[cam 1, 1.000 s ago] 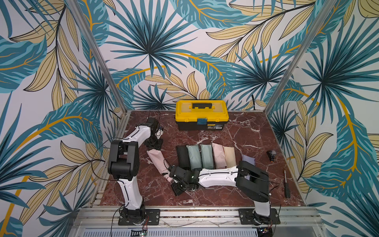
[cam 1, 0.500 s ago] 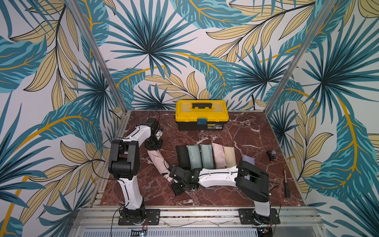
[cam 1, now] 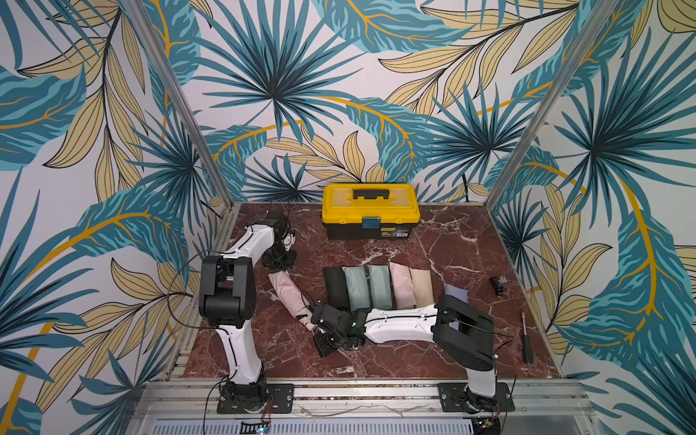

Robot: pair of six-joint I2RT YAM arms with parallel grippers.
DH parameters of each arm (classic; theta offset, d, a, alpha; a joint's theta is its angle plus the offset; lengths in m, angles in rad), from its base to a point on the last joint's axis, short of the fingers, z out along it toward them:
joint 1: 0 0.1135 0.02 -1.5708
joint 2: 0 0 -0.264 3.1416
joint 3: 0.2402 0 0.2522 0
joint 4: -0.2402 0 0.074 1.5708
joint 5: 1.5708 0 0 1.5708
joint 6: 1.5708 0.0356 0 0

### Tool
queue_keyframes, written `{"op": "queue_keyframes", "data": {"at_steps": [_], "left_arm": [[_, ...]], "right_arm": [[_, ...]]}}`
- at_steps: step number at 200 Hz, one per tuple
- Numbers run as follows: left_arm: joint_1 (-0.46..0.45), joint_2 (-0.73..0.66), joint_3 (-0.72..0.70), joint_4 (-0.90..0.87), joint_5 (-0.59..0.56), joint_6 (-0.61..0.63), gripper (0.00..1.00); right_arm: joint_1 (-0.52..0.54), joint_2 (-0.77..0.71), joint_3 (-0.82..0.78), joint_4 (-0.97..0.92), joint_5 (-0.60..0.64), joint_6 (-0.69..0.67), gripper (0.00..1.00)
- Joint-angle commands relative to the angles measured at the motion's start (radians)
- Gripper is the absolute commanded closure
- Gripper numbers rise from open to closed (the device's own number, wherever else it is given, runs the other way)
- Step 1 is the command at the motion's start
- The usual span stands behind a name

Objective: Take umbrellas out of sleeves
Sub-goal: Take out the umbrella from the umbrella sleeve.

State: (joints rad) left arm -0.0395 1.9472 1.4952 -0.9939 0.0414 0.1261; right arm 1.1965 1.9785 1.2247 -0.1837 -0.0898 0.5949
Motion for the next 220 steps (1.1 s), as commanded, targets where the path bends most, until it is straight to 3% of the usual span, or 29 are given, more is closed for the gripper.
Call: {"op": "queue_keyframes", "data": {"at_steps": [1, 115, 151, 220], "left_arm": [[0.02, 0.015, 0.061, 0.058, -0.042, 0.009, 1.0], [0.023, 0.11, 0.205, 0.058, -0.177, 0.029, 1.0], [0.021, 0.129, 0.237, 0.058, -0.161, 0.031, 1.0], [0.012, 0.154, 0.287, 0.058, -0.208, 0.056, 0.83]], "right_arm": [[0.008, 0.003, -0.018, -0.045, -0.027, 0.009, 1.0], [0.009, -0.011, -0.037, -0.059, -0.04, 0.016, 1.0], [0.009, -0.009, -0.036, -0.07, -0.044, 0.013, 1.0], [0.009, 0.002, -0.009, -0.097, -0.04, 0.006, 1.0]]}}
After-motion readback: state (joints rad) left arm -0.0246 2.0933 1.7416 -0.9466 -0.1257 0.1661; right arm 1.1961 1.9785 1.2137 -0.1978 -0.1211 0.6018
